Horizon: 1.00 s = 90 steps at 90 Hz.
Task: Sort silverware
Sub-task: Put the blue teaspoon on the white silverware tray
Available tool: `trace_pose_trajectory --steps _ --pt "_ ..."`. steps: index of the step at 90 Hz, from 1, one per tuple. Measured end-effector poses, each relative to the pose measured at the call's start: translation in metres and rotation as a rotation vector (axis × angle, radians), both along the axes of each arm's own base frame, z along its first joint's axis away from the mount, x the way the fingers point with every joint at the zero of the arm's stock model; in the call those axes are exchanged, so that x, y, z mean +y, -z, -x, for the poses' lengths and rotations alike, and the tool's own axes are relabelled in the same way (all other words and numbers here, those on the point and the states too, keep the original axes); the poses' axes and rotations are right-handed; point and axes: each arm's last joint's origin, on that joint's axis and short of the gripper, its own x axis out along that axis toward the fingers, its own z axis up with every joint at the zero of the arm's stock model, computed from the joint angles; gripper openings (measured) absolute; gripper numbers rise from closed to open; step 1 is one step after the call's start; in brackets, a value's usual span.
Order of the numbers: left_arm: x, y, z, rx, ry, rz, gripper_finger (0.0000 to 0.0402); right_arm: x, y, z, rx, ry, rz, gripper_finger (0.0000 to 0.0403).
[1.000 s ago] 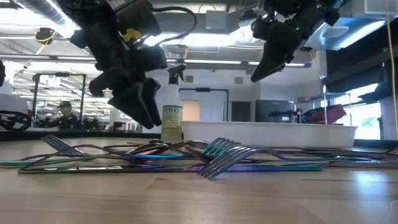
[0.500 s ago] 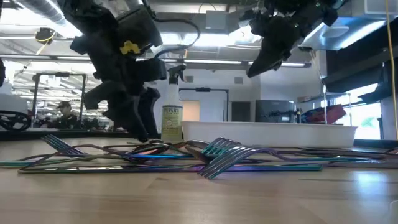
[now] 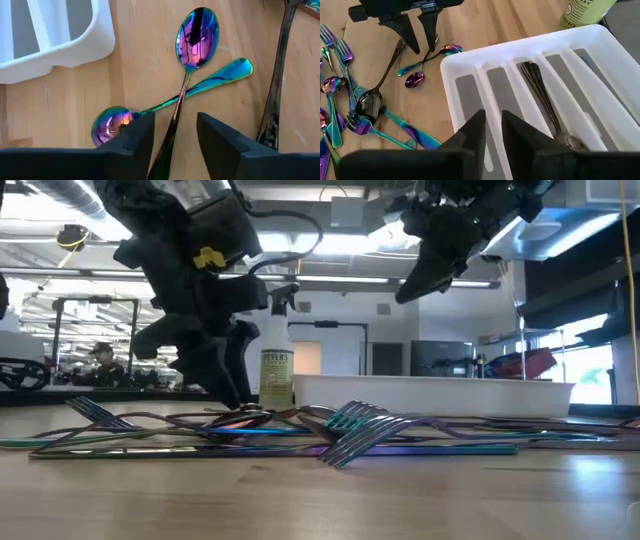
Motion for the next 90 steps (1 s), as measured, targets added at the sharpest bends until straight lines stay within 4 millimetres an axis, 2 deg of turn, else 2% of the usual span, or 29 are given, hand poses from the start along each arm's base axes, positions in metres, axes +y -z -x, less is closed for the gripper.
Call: trace_pose_trajectory --steps 21,52,69,90 --pt "0.0 0.001 -0.001 -0.001 0.005 -0.004 0.0098 0.0 0.0 0.0 0.0 0.0 0.0 0.0046" --pt "0.0 0.017 -0.008 0.013 0.002 -0.001 0.0096 0.0 0.0 0.0 0.0 0.0 0.0 0.0046" --pt "0.0 0.018 -0.009 0.015 0.004 -0.002 0.0093 0.0 0.0 0.0 0.0 0.0 0.0 0.0046" --pt "-0.001 0.019 -0.009 0.013 -0.006 0.013 0.0042 0.0 0.0 0.0 0.001 -0.001 0.0 0.0046"
